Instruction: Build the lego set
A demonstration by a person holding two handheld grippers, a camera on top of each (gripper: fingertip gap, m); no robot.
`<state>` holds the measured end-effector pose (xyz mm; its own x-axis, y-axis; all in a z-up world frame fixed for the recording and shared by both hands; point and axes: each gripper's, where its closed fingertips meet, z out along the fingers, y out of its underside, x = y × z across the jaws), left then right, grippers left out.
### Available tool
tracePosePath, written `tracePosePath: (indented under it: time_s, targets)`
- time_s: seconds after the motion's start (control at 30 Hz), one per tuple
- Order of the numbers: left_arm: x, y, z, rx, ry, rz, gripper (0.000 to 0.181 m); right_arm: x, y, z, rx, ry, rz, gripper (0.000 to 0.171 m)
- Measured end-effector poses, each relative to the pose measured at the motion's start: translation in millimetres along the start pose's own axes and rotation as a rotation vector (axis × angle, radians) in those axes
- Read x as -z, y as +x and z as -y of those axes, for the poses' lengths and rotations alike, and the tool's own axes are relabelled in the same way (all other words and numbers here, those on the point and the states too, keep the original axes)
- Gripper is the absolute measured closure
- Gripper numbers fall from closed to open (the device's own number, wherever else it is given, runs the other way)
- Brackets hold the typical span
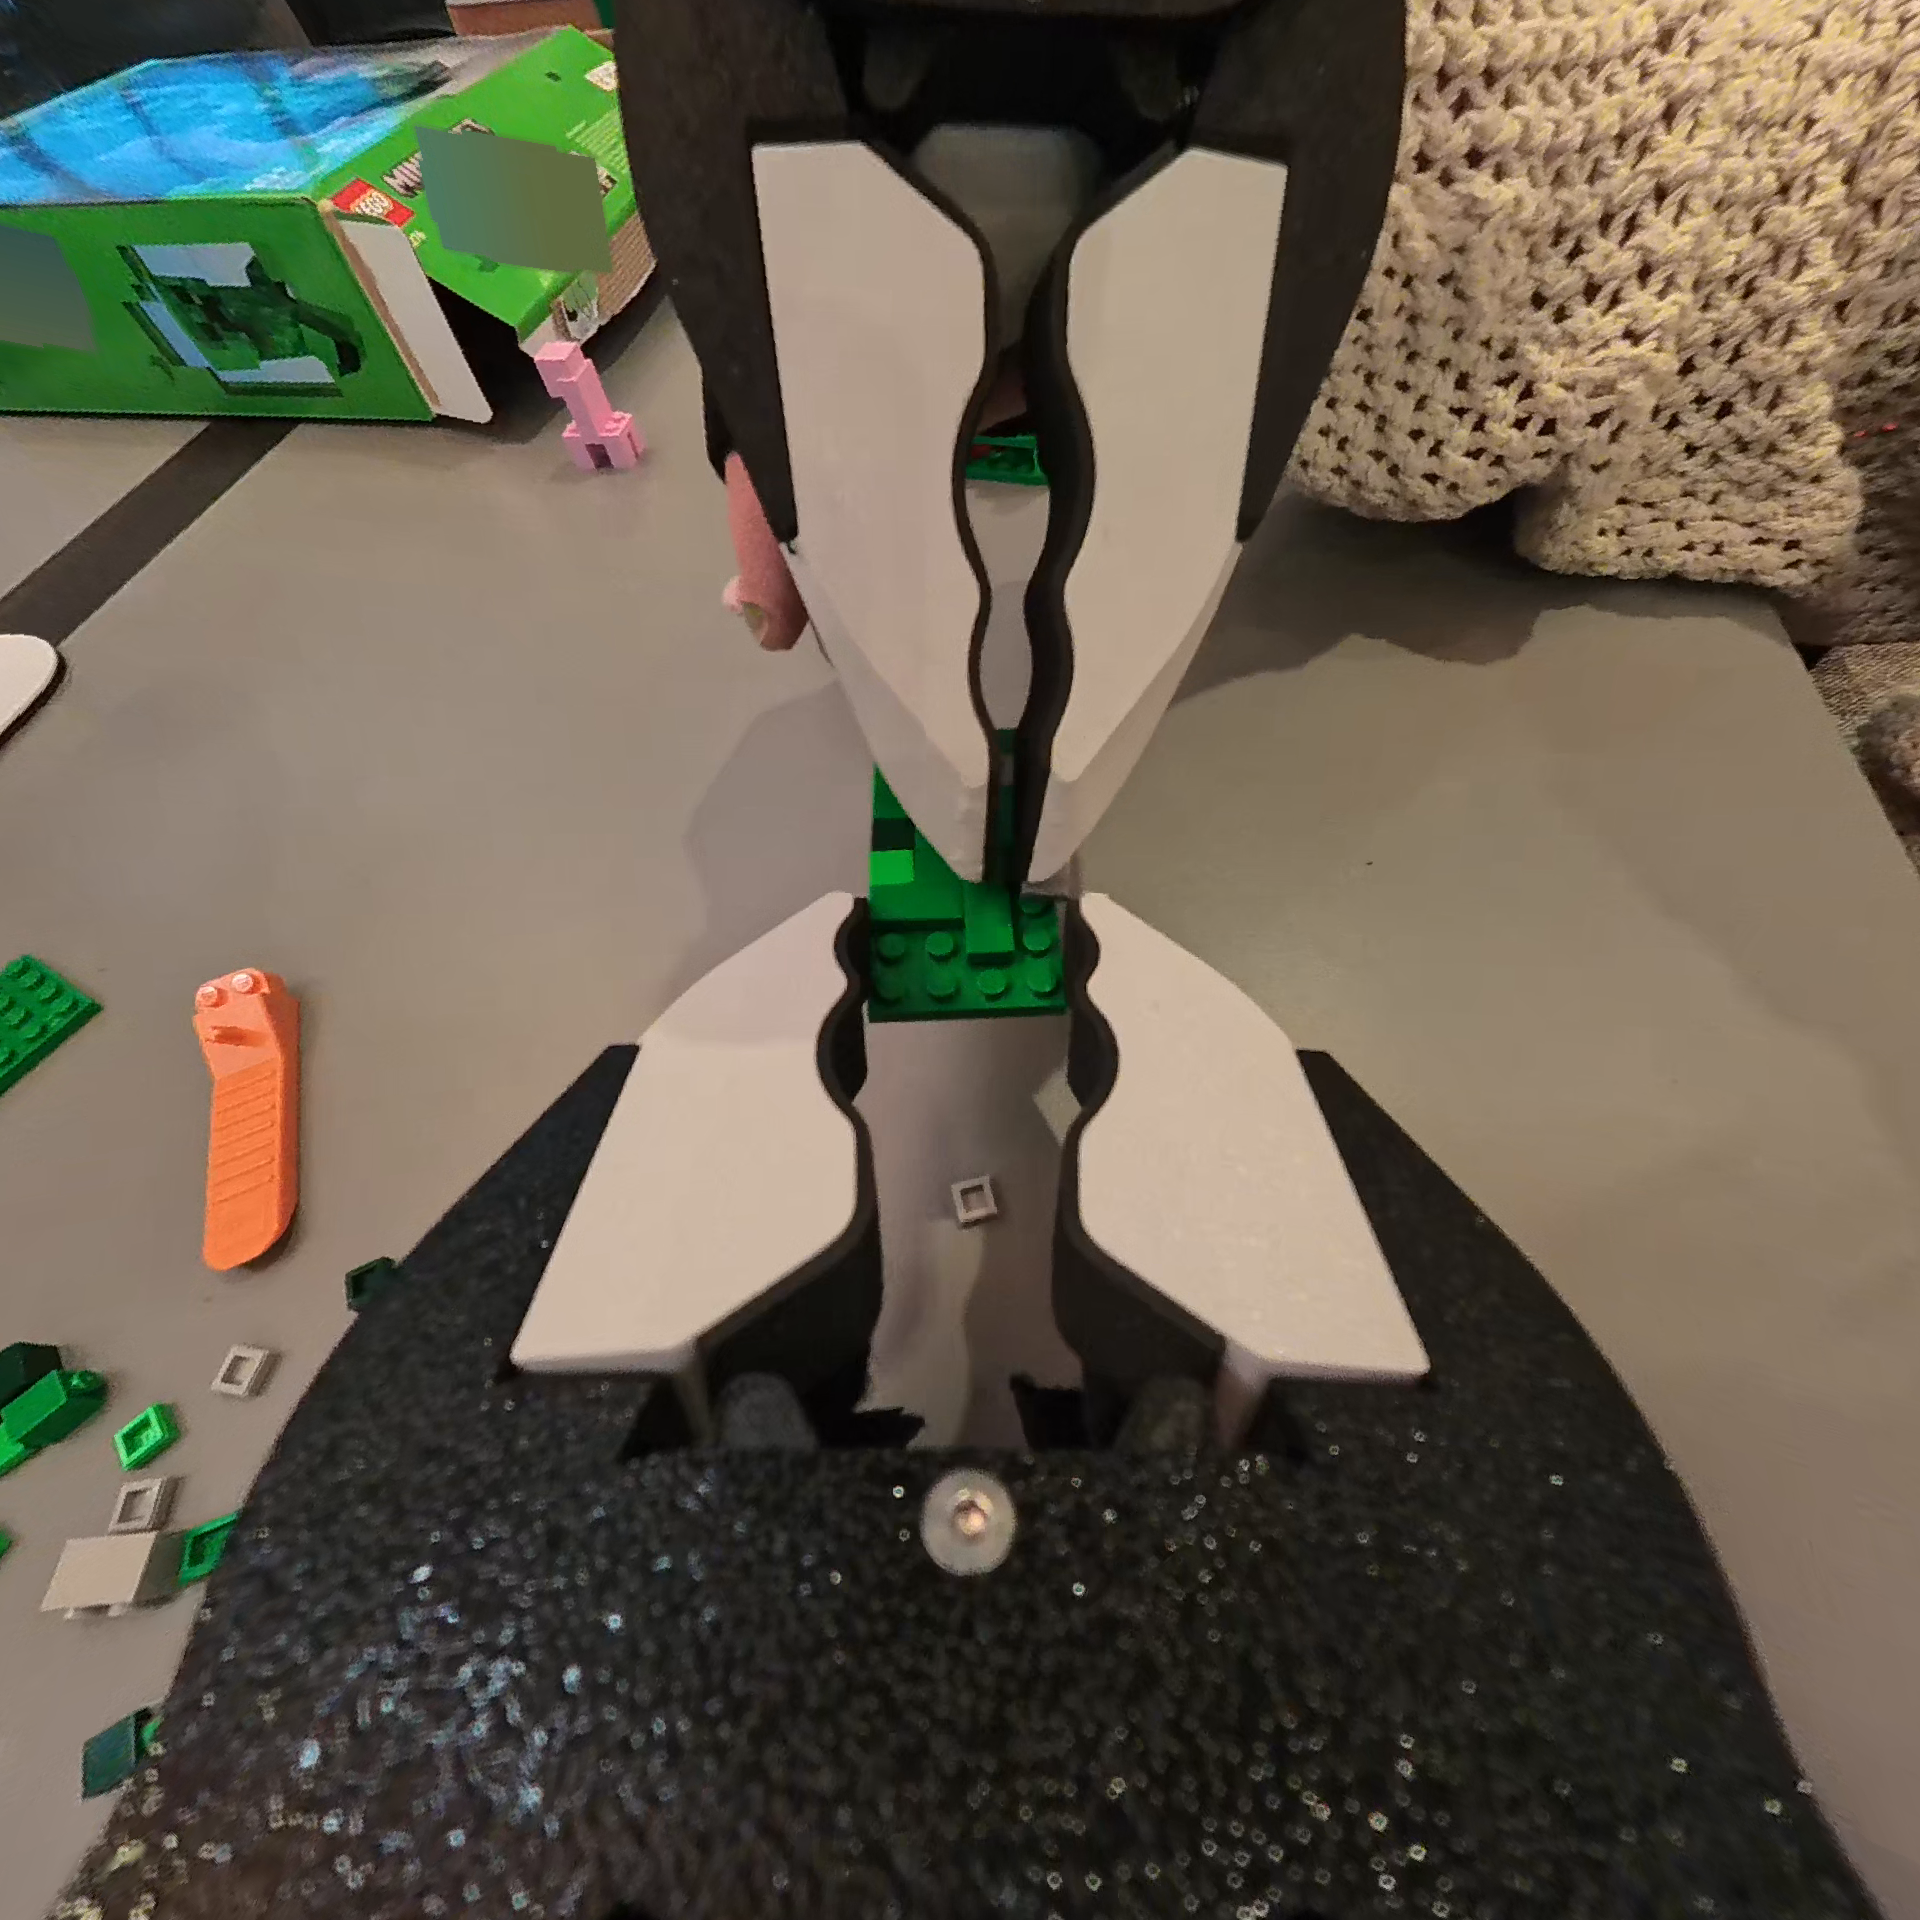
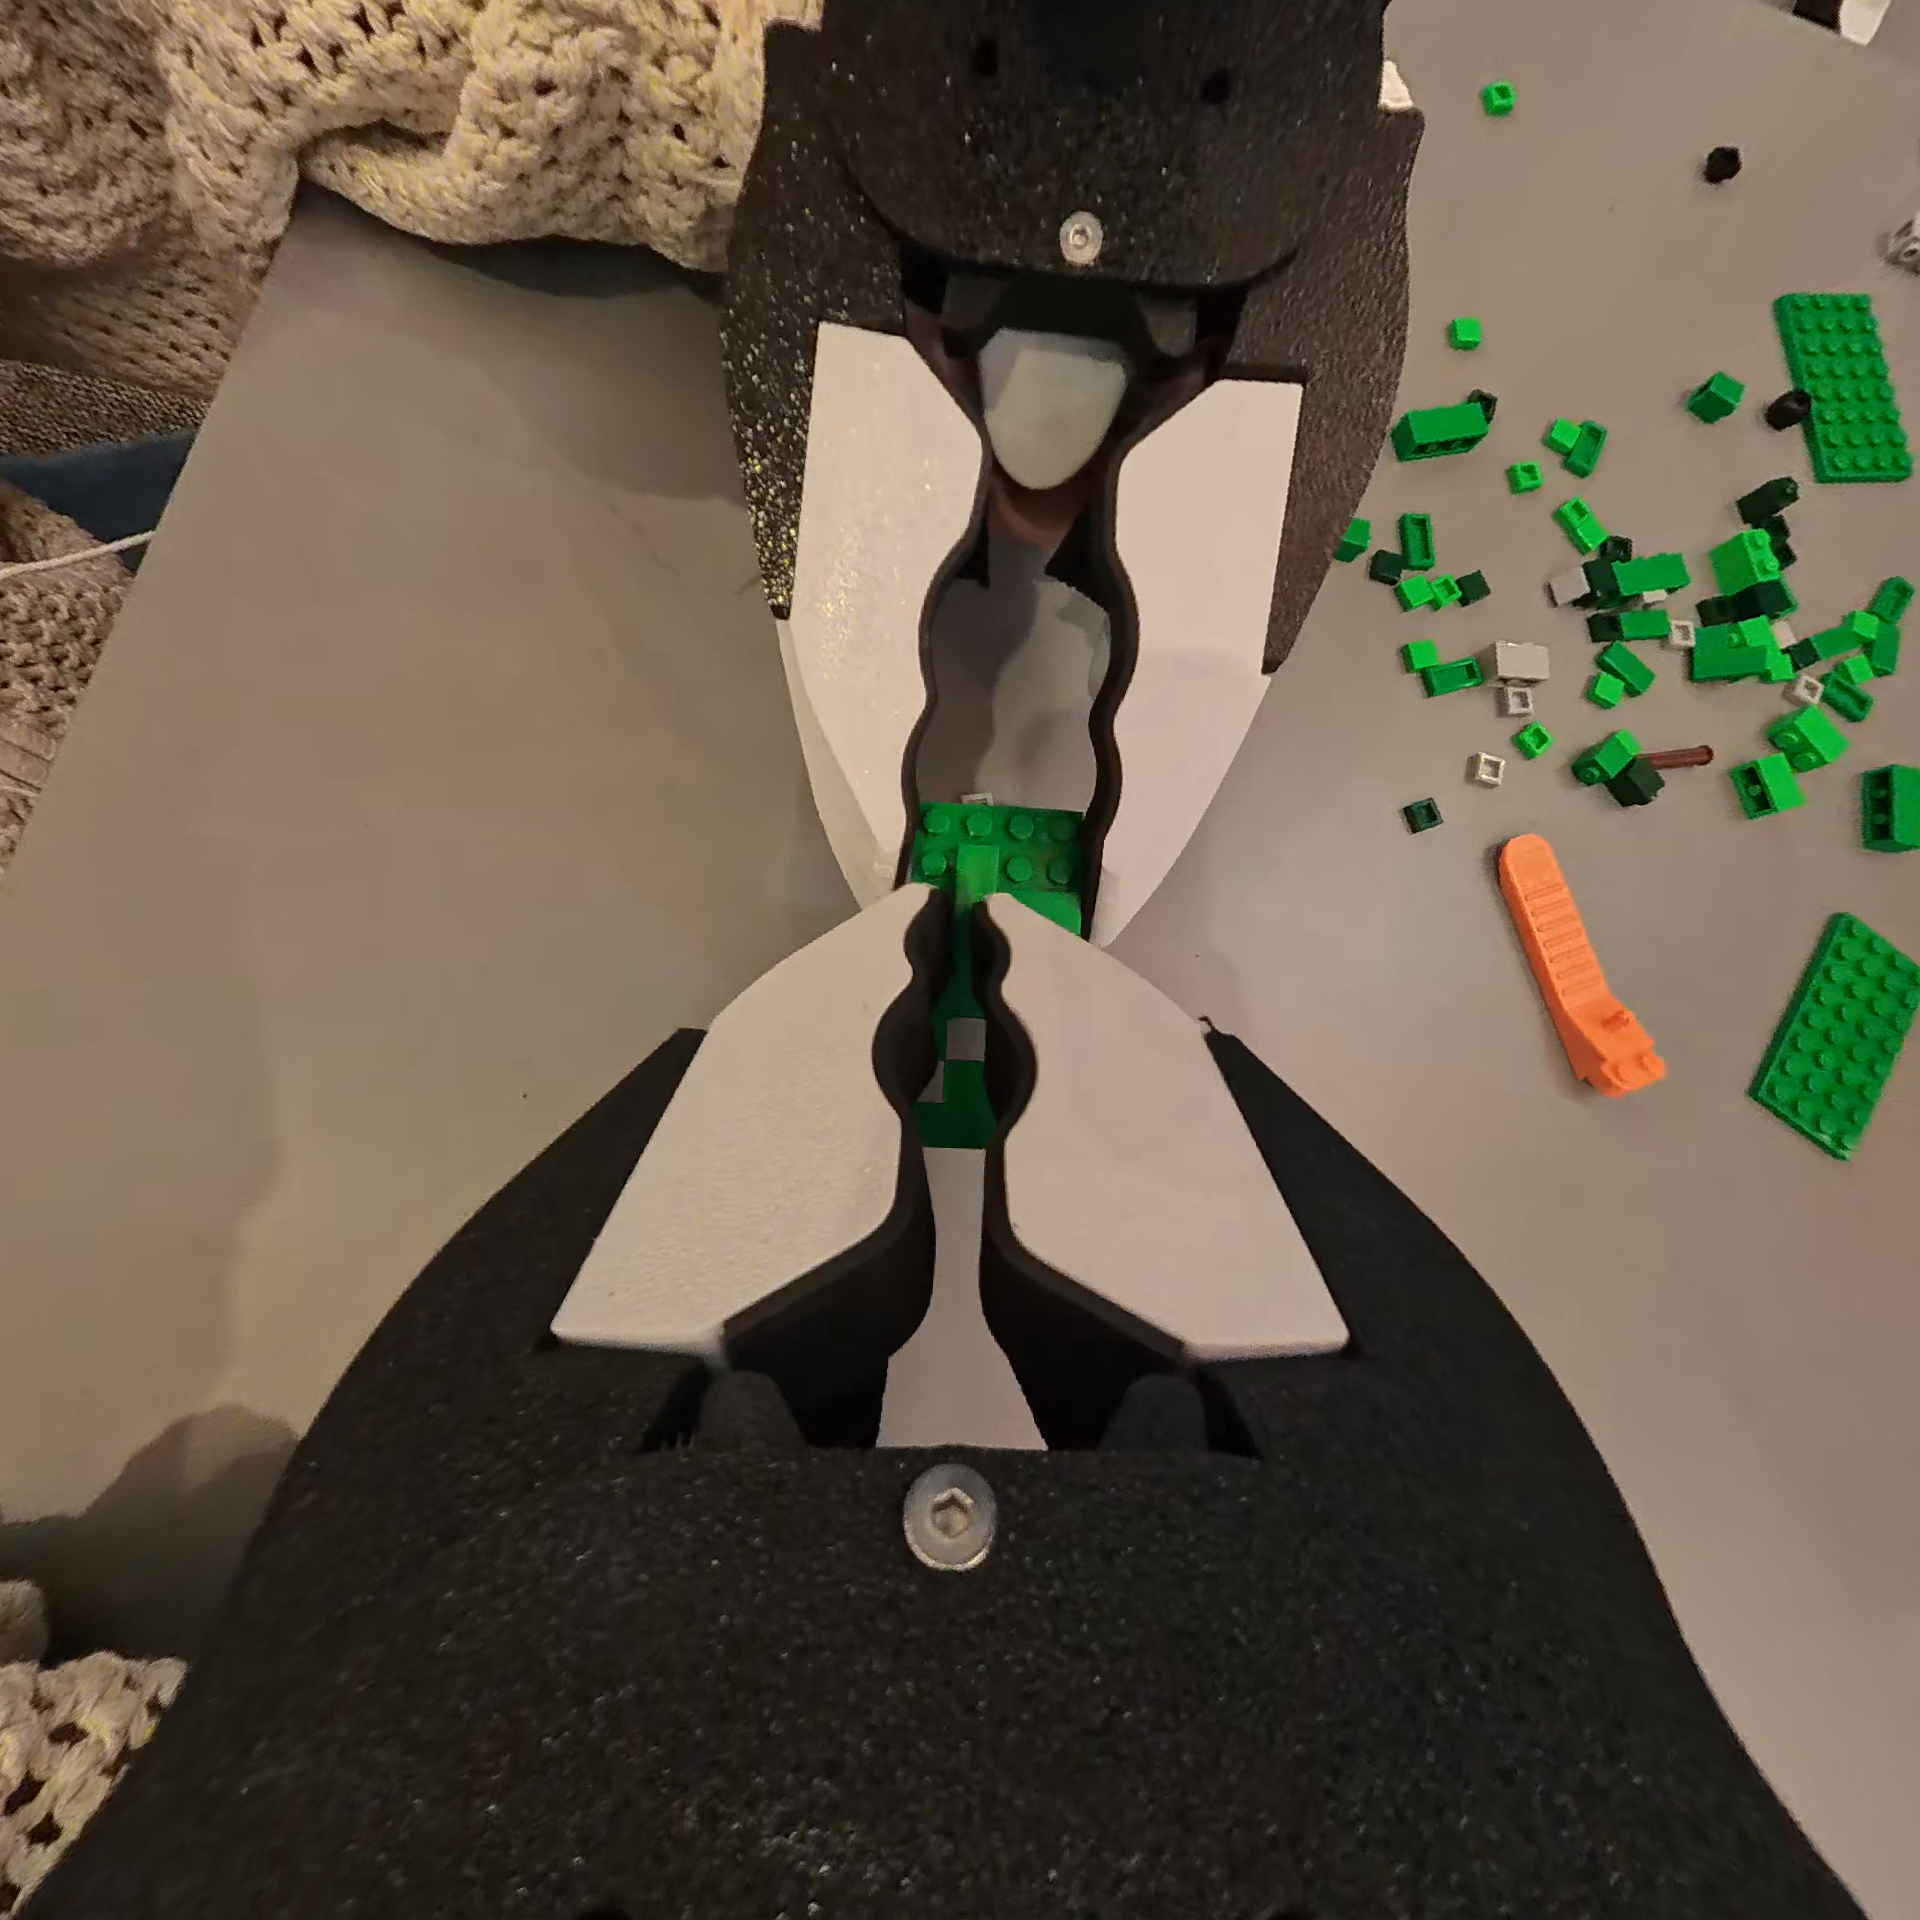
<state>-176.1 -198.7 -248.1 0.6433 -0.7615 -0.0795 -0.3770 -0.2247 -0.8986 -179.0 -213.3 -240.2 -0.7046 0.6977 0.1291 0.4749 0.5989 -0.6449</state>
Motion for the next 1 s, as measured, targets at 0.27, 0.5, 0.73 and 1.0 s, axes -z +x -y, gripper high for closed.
tracePosePath:
  time_s: [0.27,0.5,0.73,1.0]
  targets:
    - [0.8,-2.5,-1.3,0.021,0.004,0.001,0.147,6.5,2.3,-5.8,-0.023,0.023,-0.003,0.155]
    - [0.4,-1.1,-1.5,0.035,0.006,-0.011,0.146,-1.1,0.1,-7.1,-0.012,0.0,-0.003,0.155]
    - [-0.3,0.4,-1.3,0.04,0.007,-0.02,0.147,-3.0,0.3,-5.7,-0.003,-0.005,-0.019,0.155]
    - [1.6,-5.9,-3.6,0.074,-0.001,0.004,0.147,7.4,6.2,0.9,0.081,0.012,-0.166,0.144]
